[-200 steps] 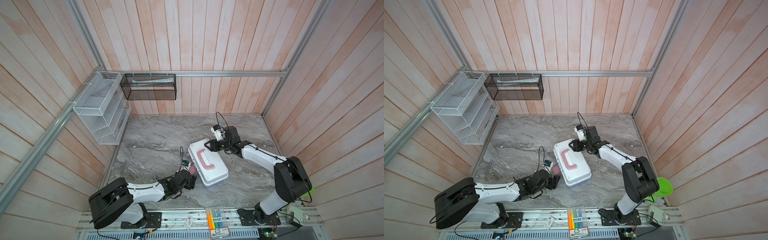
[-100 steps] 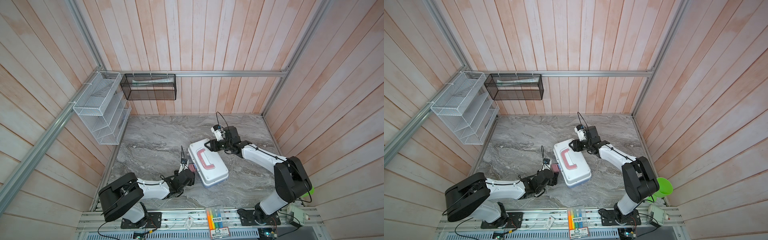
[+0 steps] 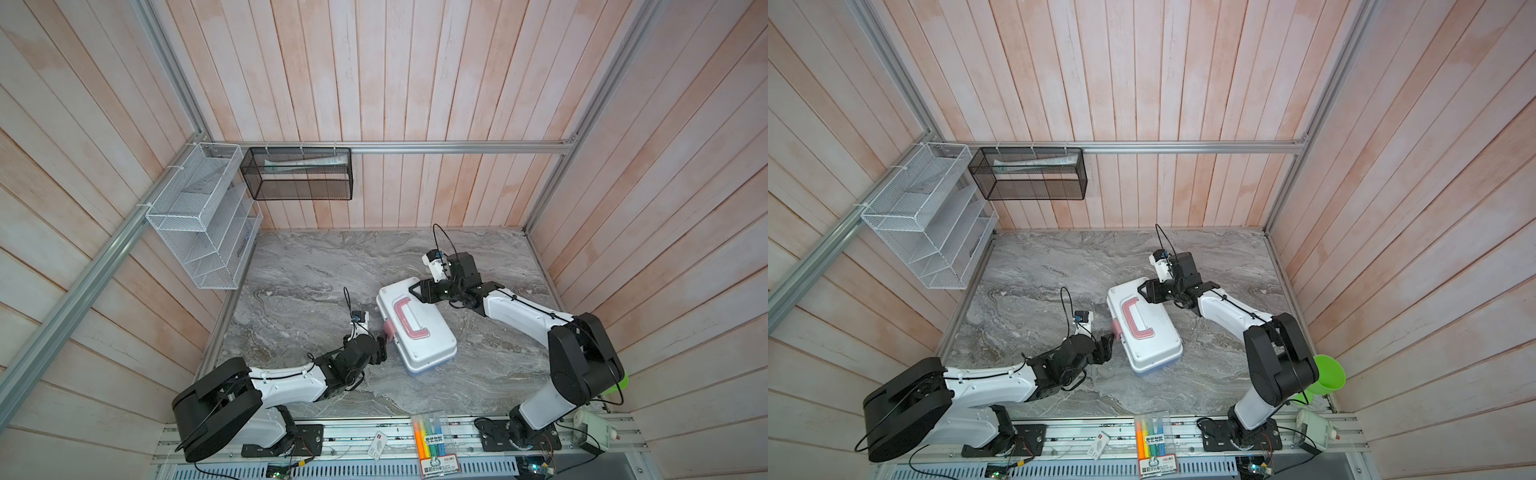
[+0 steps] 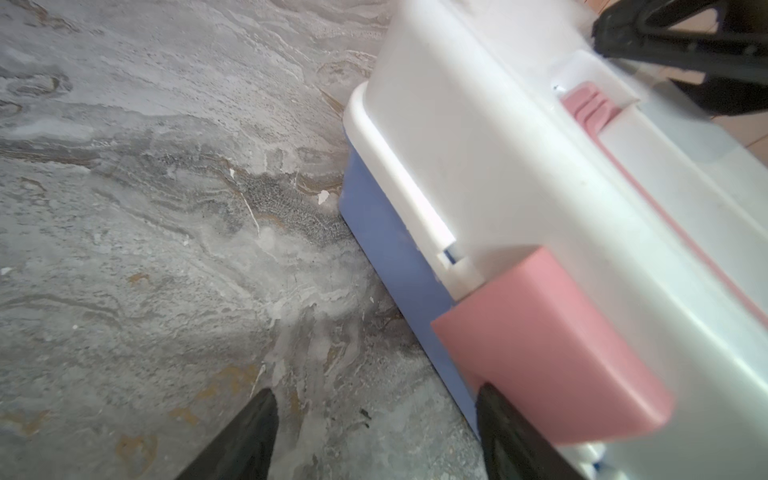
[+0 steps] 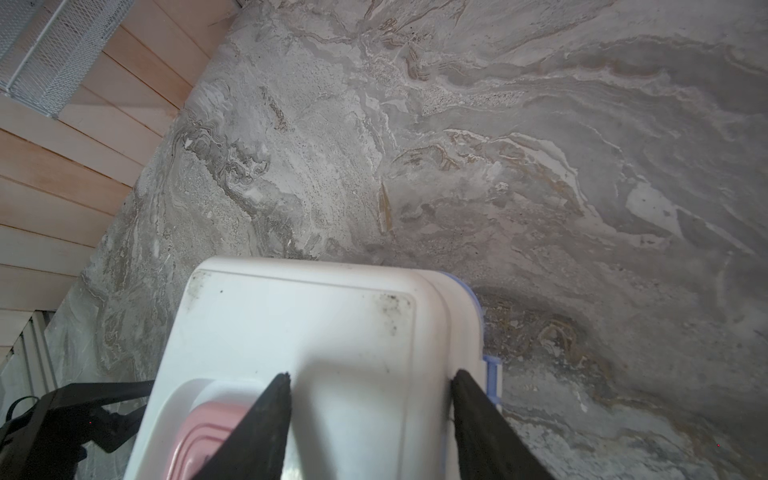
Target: Pack the tool kit
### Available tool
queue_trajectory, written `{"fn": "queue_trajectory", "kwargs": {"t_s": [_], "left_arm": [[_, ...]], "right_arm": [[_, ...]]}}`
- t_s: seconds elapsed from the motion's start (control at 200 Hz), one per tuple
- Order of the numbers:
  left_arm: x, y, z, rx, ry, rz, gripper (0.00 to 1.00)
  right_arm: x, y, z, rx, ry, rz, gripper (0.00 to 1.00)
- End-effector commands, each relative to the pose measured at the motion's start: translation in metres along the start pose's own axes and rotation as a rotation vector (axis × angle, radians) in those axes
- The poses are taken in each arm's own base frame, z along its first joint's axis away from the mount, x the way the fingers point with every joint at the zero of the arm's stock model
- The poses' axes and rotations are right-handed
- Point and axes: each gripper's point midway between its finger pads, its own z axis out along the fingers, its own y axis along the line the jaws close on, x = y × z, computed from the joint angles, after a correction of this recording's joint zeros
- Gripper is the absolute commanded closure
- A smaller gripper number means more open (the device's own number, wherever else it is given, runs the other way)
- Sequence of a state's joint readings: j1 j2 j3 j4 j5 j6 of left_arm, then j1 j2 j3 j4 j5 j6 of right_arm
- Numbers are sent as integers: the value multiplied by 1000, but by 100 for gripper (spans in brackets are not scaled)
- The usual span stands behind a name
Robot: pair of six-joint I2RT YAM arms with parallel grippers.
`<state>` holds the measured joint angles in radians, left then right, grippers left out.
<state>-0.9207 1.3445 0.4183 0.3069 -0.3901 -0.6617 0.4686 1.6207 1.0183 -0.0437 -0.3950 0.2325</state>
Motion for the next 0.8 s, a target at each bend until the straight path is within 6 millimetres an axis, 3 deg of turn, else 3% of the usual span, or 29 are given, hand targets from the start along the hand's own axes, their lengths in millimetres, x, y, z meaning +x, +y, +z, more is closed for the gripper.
{"fn": "queue_trajectory", "kwargs": {"t_s": [0.0, 0.215, 0.365, 0.795], "left_arm": [[-14, -16, 1, 85, 13, -56, 23], [-30, -42, -5, 318, 67, -166, 26], [-27, -64, -7, 439, 114, -227, 34], [-10, -58, -24, 455, 144, -309, 42]], "right_arm": [[71, -14, 7, 39, 226, 71, 41], [71, -14, 7, 39, 226, 66, 41], [70, -14, 6, 39, 222, 68, 41], [76, -15, 5, 43, 226, 76, 41]]}}
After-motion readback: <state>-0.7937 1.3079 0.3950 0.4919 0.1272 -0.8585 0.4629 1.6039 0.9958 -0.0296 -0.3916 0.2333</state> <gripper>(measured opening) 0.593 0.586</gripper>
